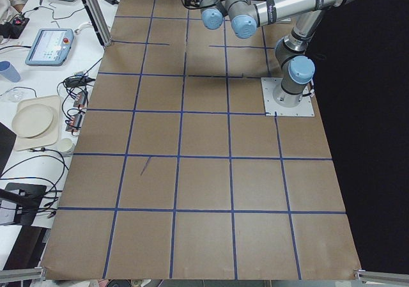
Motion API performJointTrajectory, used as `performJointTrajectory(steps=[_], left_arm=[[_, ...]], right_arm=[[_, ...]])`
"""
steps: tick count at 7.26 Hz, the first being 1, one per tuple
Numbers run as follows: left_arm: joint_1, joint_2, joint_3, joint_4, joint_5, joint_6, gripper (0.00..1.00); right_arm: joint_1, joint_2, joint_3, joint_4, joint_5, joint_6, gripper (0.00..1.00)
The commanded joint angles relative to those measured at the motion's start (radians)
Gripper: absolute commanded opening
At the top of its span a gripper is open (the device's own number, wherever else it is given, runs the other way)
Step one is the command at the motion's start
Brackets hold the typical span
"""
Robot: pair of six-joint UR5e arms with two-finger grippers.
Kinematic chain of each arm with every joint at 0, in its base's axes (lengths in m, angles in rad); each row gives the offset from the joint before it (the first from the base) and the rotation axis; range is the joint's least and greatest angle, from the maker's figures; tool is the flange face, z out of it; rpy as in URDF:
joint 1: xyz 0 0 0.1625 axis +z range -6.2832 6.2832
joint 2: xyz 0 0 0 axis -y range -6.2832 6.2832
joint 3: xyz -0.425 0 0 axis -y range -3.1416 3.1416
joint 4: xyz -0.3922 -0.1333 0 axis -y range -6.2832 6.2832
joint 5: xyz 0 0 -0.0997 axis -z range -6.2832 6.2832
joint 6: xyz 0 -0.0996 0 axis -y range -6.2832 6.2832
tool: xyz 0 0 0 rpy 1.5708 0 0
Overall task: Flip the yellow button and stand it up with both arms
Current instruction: 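Lift the button with the left gripper while the right gripper approaches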
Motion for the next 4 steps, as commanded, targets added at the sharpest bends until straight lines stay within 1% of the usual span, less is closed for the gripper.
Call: performJointTrajectory(steps=[1,2,4], left_arm=[[-0.002,-0.002,0.0,0.001,-0.004,0.0,0.09],[-0.002,0.001,0.0,0.001,0.005,0.0,0.1],[-0.002,0.001,0.0,0.001,0.002,0.0,0.09]], right_arm=[[0.024,-0.003,0.004,0.003,0.033,0.037,1.0],[0.084,-0.003,0.006,0.002,0.03,0.046,0.99],[0.103,-0.003,-0.001,-0.008,0.026,0.074,0.99]])
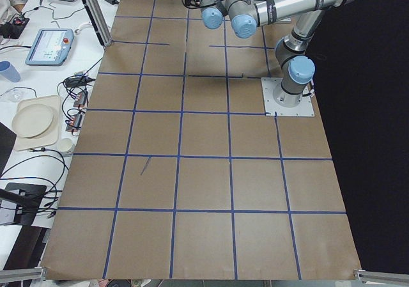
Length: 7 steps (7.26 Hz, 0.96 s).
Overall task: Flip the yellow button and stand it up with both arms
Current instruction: 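Close the right gripper on the yellow cap held by the left gripper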
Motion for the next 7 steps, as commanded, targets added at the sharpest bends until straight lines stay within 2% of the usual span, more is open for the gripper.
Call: performJointTrajectory(steps=[1,4,5,7], left_arm=[[0.0,0.003,-0.001,0.0,-0.002,0.0,0.09],[0.0,0.005,-0.001,0.0,-0.007,0.0,0.09],[0.001,0.005,-0.001,0.0,-0.009,0.0,0.09],[0.001,0.014,0.002,0.0,-0.009,-0.002,0.09]], right_arm=[[0.014,-0.001,-0.003,-0.002,-0.001,0.018,0.99],[0.017,0.007,-0.003,-0.019,0.016,0.036,0.99],[0.017,0.013,0.002,-0.022,0.057,0.038,0.99],[0.018,0.03,0.002,-0.02,0.074,0.032,0.99]])
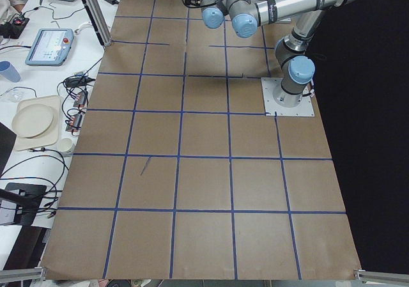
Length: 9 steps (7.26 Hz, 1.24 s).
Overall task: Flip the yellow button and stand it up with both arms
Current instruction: 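Close the right gripper on the yellow cap held by the left gripper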
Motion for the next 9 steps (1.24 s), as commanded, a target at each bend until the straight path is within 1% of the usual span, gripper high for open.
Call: performJointTrajectory(steps=[1,3,4,5,6,7,8,9], left_arm=[[0.002,0.009,0.002,-0.001,-0.002,-0.001,0.09],[0.002,0.004,0.0,-0.001,-0.002,0.0,0.1],[0.002,0.004,0.0,-0.001,-0.003,-0.001,0.1],[0.002,0.006,-0.001,-0.001,0.0,-0.001,0.1],[0.002,0.006,0.0,-0.001,-0.003,-0.001,0.1],[0.003,0.009,0.0,-0.001,-0.002,-0.001,0.1],[0.002,0.009,0.0,-0.001,-0.002,-0.001,0.1],[0.002,0.009,0.0,-0.001,-0.003,-0.001,0.1]], right_arm=[[0.004,0.012,0.004,0.0,0.022,0.001,0.99],[0.013,0.004,0.001,0.0,0.023,0.004,0.95],[0.015,0.004,-0.001,0.002,0.025,0.004,0.95],[0.013,0.005,0.004,0.0,0.023,0.003,0.89],[0.013,0.008,0.005,0.002,0.023,0.001,0.77],[0.013,0.01,0.007,0.002,0.023,0.003,0.56],[0.013,0.009,0.008,0.002,0.023,0.001,0.31],[0.009,0.009,0.008,0.002,0.025,0.001,0.12]])
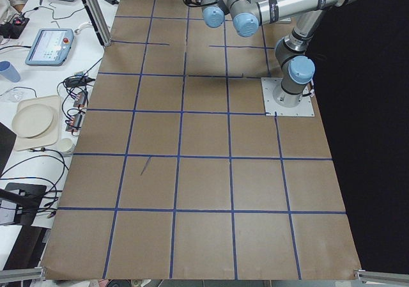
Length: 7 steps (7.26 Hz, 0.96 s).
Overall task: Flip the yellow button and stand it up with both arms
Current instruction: 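Close the right gripper on the yellow cap held by the left gripper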
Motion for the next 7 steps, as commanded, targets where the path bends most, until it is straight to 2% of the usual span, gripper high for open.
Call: performJointTrajectory(steps=[1,2,3,4,5,7], left_arm=[[0.0,0.001,0.0,0.0,0.0,0.0,0.12],[0.0,-0.001,0.0,0.0,0.008,0.0,0.18],[0.0,-0.001,0.002,0.003,0.014,0.003,0.46],[0.0,-0.007,0.0,0.002,0.016,0.003,0.94],[0.0,-0.007,0.002,0.0,0.017,0.003,1.0],[0.009,-0.013,0.008,-0.005,0.019,0.003,1.0]], right_arm=[[-0.007,-0.002,0.001,0.0,0.001,-0.002,0.06],[-0.007,-0.002,0.001,0.0,0.003,-0.002,0.05],[-0.008,-0.002,0.001,0.002,0.003,-0.002,0.05],[-0.007,-0.002,-0.001,0.0,0.003,0.0,0.05],[-0.008,-0.002,-0.001,0.0,0.003,0.0,0.04],[-0.022,0.005,-0.007,-0.001,-0.016,0.001,0.04]])
